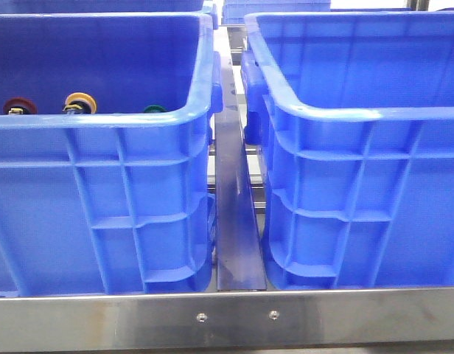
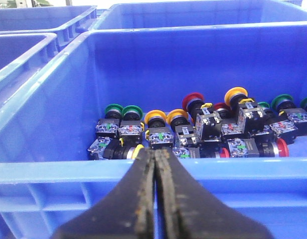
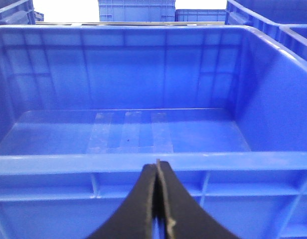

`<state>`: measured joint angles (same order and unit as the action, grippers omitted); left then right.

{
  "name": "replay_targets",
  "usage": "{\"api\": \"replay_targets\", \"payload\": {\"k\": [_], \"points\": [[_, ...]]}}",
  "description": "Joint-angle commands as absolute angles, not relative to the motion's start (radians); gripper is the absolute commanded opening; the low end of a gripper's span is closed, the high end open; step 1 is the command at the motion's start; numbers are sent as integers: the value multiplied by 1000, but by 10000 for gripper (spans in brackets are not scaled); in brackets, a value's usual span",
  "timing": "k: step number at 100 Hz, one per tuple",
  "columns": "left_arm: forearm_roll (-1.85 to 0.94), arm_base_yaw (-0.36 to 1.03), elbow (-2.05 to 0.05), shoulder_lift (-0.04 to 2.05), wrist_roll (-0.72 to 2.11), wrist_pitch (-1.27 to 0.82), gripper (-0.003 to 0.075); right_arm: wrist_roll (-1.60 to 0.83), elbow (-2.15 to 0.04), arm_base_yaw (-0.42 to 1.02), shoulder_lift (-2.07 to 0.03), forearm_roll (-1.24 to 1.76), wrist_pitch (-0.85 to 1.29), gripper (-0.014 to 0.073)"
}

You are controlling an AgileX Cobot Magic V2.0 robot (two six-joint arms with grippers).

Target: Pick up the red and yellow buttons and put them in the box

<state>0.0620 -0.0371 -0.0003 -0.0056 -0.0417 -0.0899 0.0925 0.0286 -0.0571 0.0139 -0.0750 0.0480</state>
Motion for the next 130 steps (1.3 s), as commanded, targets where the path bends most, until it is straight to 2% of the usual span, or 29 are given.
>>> {"api": "replay_targets", "payload": {"k": [1, 30, 50, 78, 102, 111, 116, 126, 130], "points": [[56, -38, 18, -36, -52, 0, -20, 92, 33, -60, 31, -88, -31, 4], [7, -38, -5, -36, -52, 26, -20, 92, 33, -60, 31, -88, -31, 4], [-94, -38, -153, -3, -52, -186, -20, 92, 33, -60, 31, -88, -31, 4], [-92, -38, -416, 236, -51, -484, -20, 92, 33, -60, 31, -88, -31, 4], [-90, -38, -562, 449, -21, -534, -15, 92, 33, -60, 31, -88, -31, 4], [-90, -38, -605, 518, 48, -534, 55, 92, 33, -60, 31, -88, -31, 4], [-94, -38, -626, 553, 50, -534, 138, 92, 33, -60, 31, -88, -31, 4], [-114, -38, -665, 618, 50, -527, 363, 92, 33, -60, 31, -88, -31, 4], [-114, -38, -682, 645, 50, -529, 422, 92, 33, -60, 31, -88, -31, 4]]}}
